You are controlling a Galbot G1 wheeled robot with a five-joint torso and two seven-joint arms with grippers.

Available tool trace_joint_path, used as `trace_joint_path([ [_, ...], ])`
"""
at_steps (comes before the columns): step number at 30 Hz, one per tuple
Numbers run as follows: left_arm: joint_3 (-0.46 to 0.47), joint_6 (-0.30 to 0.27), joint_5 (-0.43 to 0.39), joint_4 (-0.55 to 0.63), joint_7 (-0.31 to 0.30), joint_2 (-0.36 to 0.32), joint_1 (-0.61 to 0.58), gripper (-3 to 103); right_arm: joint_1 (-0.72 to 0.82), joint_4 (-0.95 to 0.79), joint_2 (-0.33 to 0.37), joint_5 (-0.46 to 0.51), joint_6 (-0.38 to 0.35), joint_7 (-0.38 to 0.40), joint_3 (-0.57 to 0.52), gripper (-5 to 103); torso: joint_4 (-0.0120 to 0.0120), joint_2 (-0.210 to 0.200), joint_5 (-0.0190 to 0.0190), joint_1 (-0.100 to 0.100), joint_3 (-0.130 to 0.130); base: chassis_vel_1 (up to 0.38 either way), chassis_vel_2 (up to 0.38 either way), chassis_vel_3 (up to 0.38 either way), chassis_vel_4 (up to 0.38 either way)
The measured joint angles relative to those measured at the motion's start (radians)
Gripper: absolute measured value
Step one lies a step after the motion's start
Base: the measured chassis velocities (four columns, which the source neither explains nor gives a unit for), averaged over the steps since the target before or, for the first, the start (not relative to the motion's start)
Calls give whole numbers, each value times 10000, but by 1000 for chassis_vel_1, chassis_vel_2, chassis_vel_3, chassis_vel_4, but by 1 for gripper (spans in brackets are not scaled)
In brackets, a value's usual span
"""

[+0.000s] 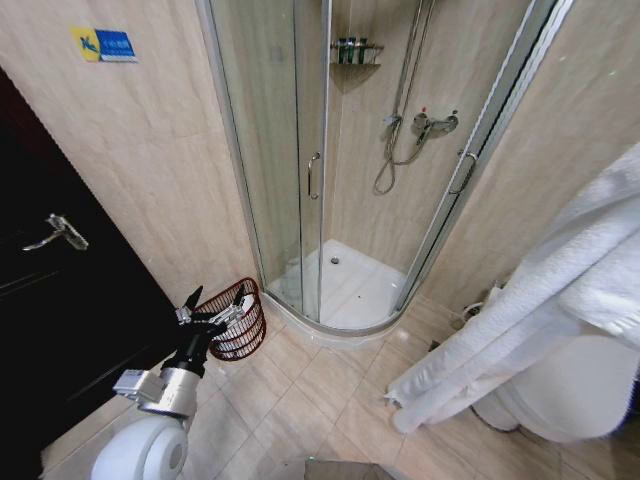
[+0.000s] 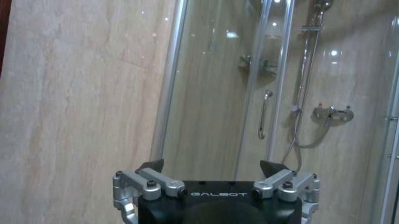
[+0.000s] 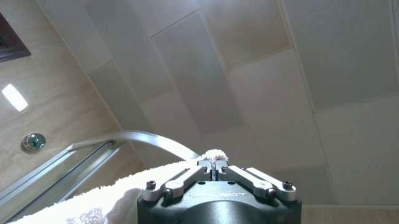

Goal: Discard the used towel into the hamper.

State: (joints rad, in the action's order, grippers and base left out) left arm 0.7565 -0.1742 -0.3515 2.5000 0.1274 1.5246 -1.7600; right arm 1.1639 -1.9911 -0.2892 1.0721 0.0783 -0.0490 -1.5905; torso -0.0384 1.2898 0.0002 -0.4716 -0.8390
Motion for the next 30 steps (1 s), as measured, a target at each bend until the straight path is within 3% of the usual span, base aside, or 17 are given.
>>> trace_joint_path([
  [23, 0, 0, 0, 0, 0, 0, 0, 100, -447, 28, 87, 87, -16, 3, 328, 2, 0, 1281, -3, -581, -702, 0, 0, 0, 0],
  [30, 0, 0, 0, 0, 0, -1, 0, 100, -930, 18, 118, 177, 74, 48, 754, 2, 0, 1327, -3, -603, -732, 0, 0, 0, 0],
])
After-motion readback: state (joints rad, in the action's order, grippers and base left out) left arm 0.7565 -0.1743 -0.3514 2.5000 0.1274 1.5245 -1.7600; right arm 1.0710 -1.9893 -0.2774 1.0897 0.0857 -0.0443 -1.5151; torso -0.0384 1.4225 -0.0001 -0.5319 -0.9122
